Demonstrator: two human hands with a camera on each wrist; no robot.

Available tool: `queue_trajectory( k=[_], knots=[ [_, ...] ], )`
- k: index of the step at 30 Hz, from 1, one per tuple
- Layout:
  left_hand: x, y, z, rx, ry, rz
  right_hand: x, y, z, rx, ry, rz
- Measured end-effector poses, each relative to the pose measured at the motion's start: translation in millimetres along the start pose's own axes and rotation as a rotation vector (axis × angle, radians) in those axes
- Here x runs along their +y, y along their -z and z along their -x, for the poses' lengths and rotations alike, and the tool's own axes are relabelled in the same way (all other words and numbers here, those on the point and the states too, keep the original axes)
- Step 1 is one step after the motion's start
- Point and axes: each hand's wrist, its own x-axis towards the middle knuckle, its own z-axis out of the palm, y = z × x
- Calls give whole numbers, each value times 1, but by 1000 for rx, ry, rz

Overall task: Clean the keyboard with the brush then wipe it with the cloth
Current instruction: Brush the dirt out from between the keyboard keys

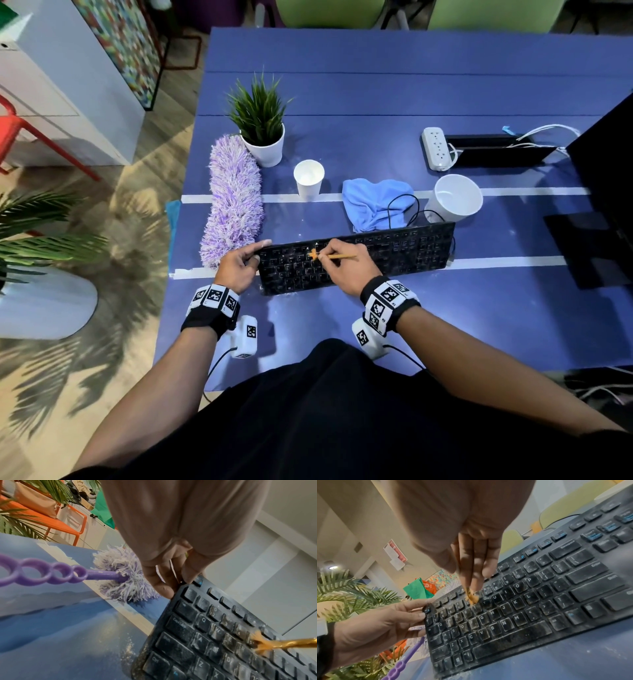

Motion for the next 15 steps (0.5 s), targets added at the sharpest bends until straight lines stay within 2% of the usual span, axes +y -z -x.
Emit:
queue_trajectory(
  k=[3, 7, 11, 15],
  knots=[
    [-1, 2, -1, -2, 7, 7, 0, 0, -3, 61, 5, -7],
    [1, -1, 0, -11, 13, 8, 4, 1, -6, -100, -60, 98],
    [1, 0, 1, 6, 15, 12, -1, 4, -5, -67, -43, 81],
    [-2, 1, -1, 3, 37, 9, 3, 1, -3, -167, -96, 124]
  ],
)
